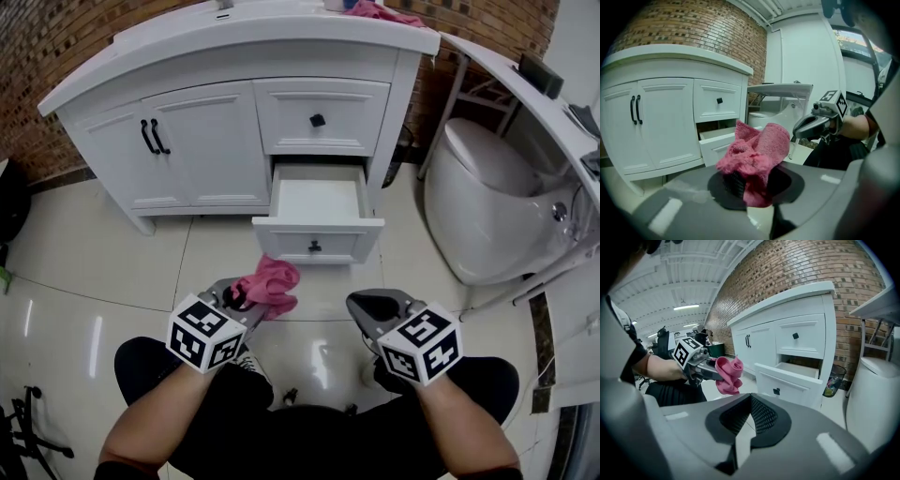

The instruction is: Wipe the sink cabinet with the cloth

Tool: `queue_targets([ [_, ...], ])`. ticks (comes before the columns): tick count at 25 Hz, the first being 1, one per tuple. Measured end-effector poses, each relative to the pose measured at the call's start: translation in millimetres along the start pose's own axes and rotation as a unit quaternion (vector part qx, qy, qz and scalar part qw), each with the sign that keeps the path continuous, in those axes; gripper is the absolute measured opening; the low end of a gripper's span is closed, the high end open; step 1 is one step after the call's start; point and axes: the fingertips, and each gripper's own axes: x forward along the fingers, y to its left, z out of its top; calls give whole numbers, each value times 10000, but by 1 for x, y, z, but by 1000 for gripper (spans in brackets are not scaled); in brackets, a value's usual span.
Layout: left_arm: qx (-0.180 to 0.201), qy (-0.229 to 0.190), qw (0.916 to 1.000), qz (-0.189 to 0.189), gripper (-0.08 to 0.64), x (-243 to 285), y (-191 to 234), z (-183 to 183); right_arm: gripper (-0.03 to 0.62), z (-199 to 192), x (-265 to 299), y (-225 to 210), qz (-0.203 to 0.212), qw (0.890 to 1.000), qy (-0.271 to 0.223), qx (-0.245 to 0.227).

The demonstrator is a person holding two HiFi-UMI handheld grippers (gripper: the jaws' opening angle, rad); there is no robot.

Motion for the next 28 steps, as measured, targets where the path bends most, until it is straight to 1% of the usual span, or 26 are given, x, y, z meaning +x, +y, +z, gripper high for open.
queue_targets([
  [6,148,131,9998,-20,91,-6,-7,-14,6,-21,1,8,58,9996,275,18],
  [11,-32,222,9995,-204,91,-4,-7,-27,6,-28,5,5,40,9990,435,54],
  [14,-141,179,9993,-289,91,-3,-7,-28,6,-31,7,7,33,9987,507,27],
  [24,-203,190,9990,-362,91,-3,-9,-28,6,-40,13,0,-66,9978,663,74],
  [28,-240,233,9987,-373,91,-1,-9,-31,6,-41,15,4,-8,9974,724,-3],
])
